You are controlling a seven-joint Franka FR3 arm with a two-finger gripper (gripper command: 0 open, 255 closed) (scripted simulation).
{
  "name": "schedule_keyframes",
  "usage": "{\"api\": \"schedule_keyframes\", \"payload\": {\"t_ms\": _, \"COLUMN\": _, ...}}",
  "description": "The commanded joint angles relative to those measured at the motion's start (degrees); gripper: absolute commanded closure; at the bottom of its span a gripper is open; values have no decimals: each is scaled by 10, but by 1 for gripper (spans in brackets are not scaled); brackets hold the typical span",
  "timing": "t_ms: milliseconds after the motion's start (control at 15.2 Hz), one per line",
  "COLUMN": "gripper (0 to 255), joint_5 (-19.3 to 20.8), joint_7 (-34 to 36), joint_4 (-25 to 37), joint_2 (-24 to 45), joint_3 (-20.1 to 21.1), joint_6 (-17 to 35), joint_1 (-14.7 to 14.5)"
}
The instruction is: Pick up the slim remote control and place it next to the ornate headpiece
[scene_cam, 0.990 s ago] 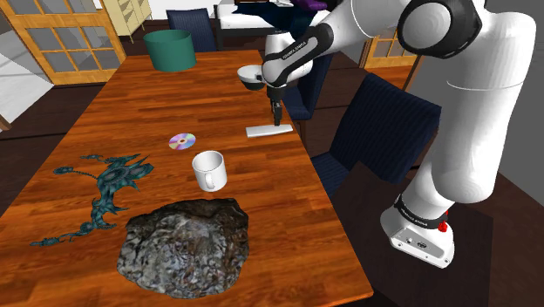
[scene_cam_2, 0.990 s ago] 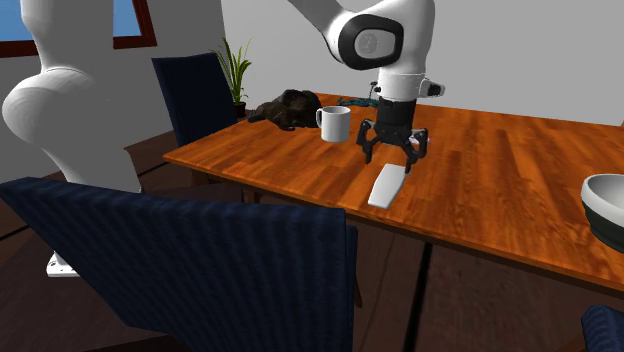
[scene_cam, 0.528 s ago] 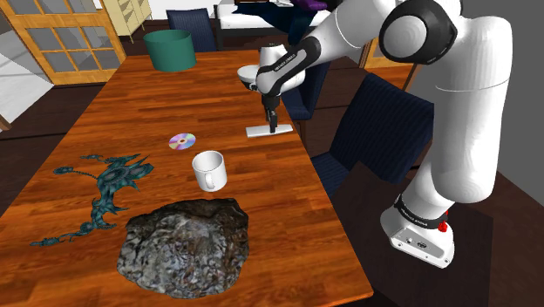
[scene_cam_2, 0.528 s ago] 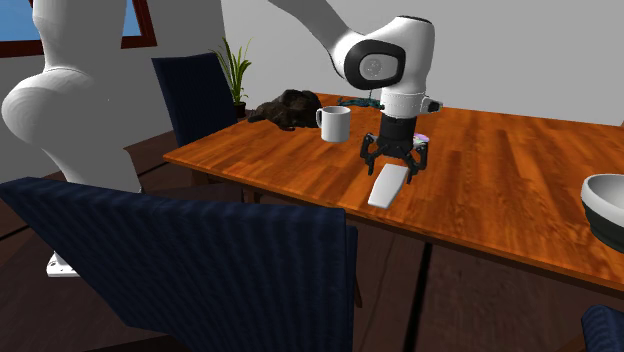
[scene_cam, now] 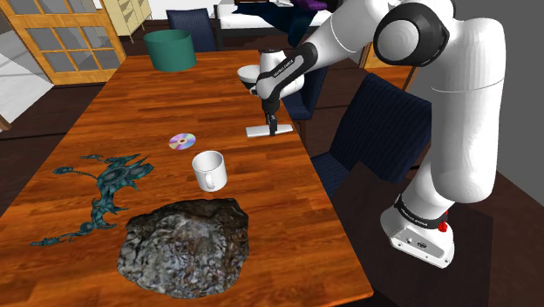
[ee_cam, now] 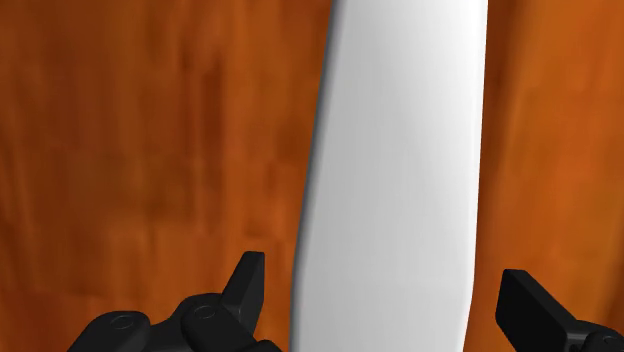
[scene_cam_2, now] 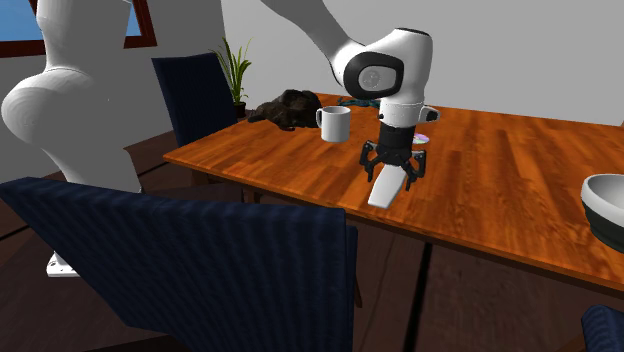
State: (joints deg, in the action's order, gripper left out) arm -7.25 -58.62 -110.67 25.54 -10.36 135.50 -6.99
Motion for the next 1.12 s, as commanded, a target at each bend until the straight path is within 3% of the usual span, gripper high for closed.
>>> {"api": "schedule_keyframes", "payload": {"t_ms": 0, "gripper": 0, "joint_5": 0, "joint_7": 0, "joint_4": 0, "joint_2": 0, "joint_3": 0, "joint_6": 0, "joint_1": 0}}
{"api": "schedule_keyframes", "payload": {"t_ms": 66, "gripper": 0, "joint_5": 0, "joint_7": 0, "joint_4": 0, "joint_2": 0, "joint_3": 0, "joint_6": 0, "joint_1": 0}}
{"api": "schedule_keyframes", "payload": {"t_ms": 132, "gripper": 255, "joint_5": 0, "joint_7": 0, "joint_4": 0, "joint_2": 0, "joint_3": 0, "joint_6": 0, "joint_1": 0}}
{"api": "schedule_keyframes", "payload": {"t_ms": 726, "gripper": 255, "joint_5": 0, "joint_7": 0, "joint_4": 0, "joint_2": 0, "joint_3": 0, "joint_6": 0, "joint_1": 0}}
{"api": "schedule_keyframes", "payload": {"t_ms": 1056, "gripper": 255, "joint_5": 7, "joint_7": 5, "joint_4": 5, "joint_2": -25, "joint_3": -4, "joint_6": -30, "joint_1": -3}}
